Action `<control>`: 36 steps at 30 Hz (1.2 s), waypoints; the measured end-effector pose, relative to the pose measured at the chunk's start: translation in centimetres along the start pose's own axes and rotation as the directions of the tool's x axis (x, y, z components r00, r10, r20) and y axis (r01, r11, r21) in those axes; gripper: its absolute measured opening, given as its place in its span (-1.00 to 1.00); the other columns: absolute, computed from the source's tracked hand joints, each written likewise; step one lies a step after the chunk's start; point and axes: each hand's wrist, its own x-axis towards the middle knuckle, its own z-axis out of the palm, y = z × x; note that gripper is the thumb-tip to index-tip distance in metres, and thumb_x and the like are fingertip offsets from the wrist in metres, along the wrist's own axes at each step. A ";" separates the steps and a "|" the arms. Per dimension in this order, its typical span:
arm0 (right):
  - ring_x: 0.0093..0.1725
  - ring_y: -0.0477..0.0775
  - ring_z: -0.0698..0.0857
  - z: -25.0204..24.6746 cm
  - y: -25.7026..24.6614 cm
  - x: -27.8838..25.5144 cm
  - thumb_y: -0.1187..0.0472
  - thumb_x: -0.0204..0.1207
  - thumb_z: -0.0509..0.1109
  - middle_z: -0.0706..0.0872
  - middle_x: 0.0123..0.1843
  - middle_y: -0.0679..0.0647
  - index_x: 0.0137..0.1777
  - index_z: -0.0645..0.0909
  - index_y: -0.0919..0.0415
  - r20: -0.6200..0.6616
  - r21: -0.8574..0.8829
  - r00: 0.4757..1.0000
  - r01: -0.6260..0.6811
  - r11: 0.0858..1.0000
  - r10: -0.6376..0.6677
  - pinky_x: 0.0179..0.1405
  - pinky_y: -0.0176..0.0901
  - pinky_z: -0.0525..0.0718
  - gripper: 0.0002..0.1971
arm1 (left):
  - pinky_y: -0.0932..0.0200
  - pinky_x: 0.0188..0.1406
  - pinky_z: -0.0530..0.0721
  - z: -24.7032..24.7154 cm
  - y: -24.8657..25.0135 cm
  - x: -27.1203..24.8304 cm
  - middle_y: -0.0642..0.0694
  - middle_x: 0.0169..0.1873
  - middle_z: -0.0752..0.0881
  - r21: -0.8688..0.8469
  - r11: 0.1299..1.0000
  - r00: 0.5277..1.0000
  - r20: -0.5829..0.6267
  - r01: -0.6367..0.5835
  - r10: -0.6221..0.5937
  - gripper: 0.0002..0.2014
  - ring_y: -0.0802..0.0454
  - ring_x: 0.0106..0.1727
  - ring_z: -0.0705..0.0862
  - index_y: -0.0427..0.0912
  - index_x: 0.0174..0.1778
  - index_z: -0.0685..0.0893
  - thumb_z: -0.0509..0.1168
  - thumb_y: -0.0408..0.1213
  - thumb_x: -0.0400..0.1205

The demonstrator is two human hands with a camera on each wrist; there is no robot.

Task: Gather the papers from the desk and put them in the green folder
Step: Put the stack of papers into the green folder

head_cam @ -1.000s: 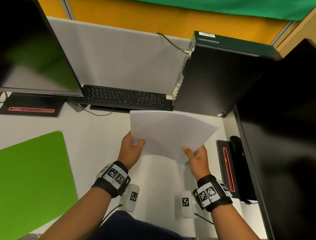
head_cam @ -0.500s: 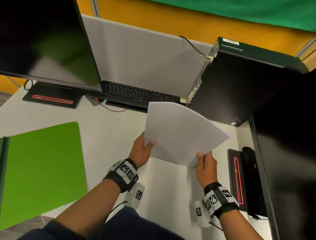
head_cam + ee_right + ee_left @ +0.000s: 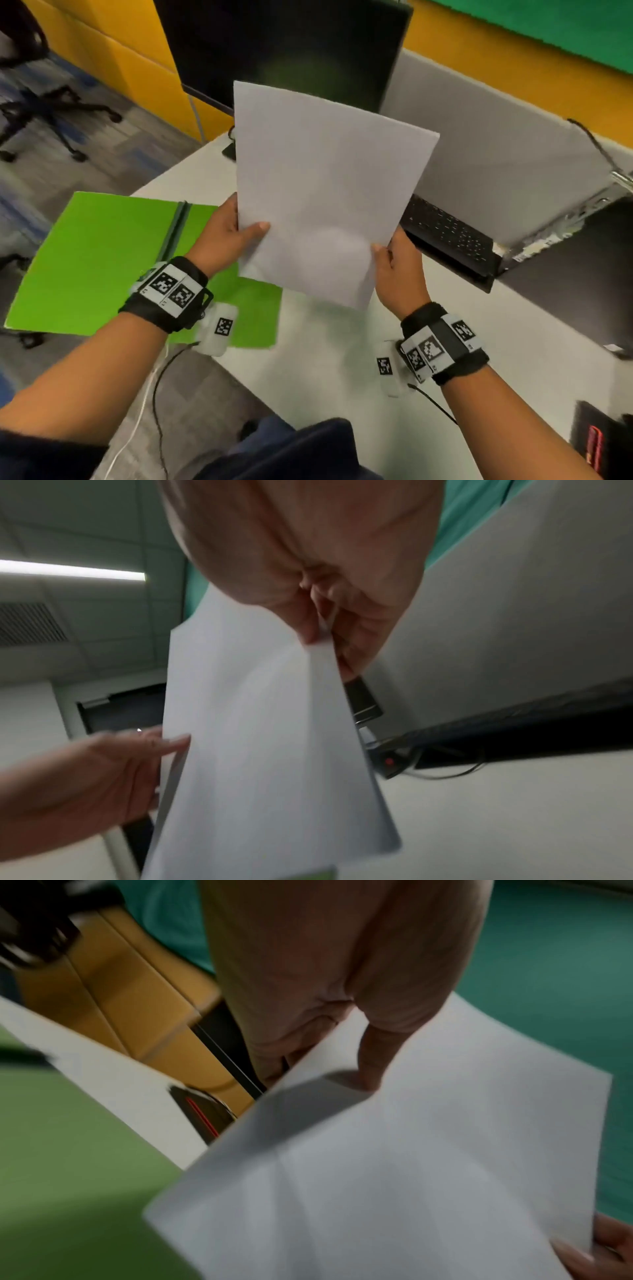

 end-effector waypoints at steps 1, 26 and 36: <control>0.06 -0.21 0.61 1.5 -0.8 0.8 0.42 0.62 0.16 0.66 0.15 -0.07 0.40 0.49 0.29 0.078 0.022 0.997 -0.026 0.999 0.024 0.09 -0.67 0.50 -0.64 | 0.51 -0.07 0.67 -2.3 -0.4 -0.3 0.11 -0.01 0.72 0.013 0.999 0.998 -0.050 0.035 -0.035 -0.64 0.47 -0.13 0.74 0.00 0.15 0.52 0.37 -0.46 0.53; -0.12 0.15 0.56 22.6 2.4 3.8 0.43 0.49 0.19 0.57 -0.20 0.19 -0.05 0.59 0.47 0.449 -0.237 0.659 -0.563 0.792 0.603 -0.13 -0.07 0.55 -0.83 | -0.15 0.14 0.69 -33.8 -21.7 -9.3 -0.31 0.36 0.62 -0.429 0.634 0.107 -0.770 0.643 -0.630 -0.13 -0.23 0.21 0.67 -0.37 0.44 0.48 0.59 -0.04 0.26; 0.31 0.24 0.56 21.9 0.8 3.3 0.34 0.59 0.17 0.54 0.28 0.29 0.32 0.41 0.37 0.409 -0.369 0.654 -0.520 0.771 0.637 0.24 -0.08 0.56 -0.69 | 0.43 -0.48 0.69 -29.8 -9.7 -11.8 0.17 -0.38 0.82 -0.261 0.956 0.555 -0.780 0.131 -0.289 -0.84 0.35 -0.45 0.74 -0.06 0.00 0.72 0.31 -0.20 0.55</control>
